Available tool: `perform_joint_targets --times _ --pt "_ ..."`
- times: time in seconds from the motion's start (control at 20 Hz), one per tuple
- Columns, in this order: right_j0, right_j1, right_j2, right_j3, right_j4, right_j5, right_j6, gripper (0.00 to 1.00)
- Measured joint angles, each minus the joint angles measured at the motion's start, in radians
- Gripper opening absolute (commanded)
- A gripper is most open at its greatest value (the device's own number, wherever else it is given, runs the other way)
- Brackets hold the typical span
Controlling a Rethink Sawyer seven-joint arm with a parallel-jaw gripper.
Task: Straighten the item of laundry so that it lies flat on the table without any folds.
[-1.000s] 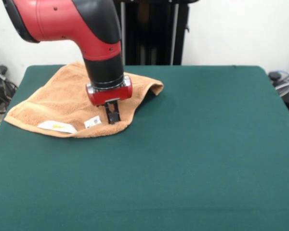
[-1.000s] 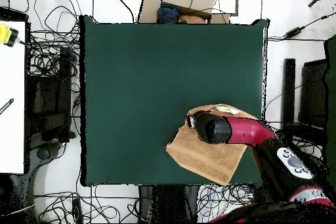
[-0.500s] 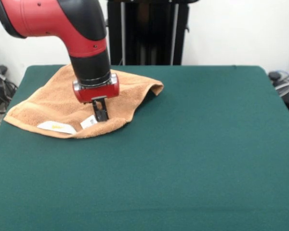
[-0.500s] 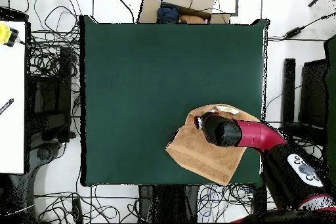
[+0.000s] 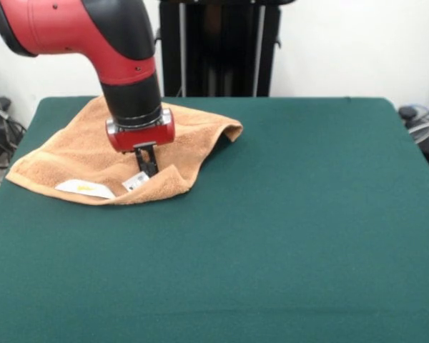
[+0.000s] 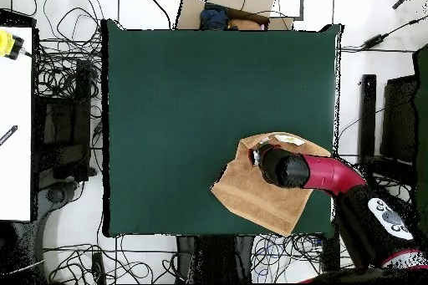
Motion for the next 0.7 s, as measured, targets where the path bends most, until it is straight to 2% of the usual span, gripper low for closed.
perform_joint_targets --times 0.25,0.7 --pt "-0.015 0.033 0.004 -0.006 0.002 -0.005 0.000 0.00" --pt "-0.027 0.035 0.017 -0.004 0.000 -0.005 0.000 0.00"
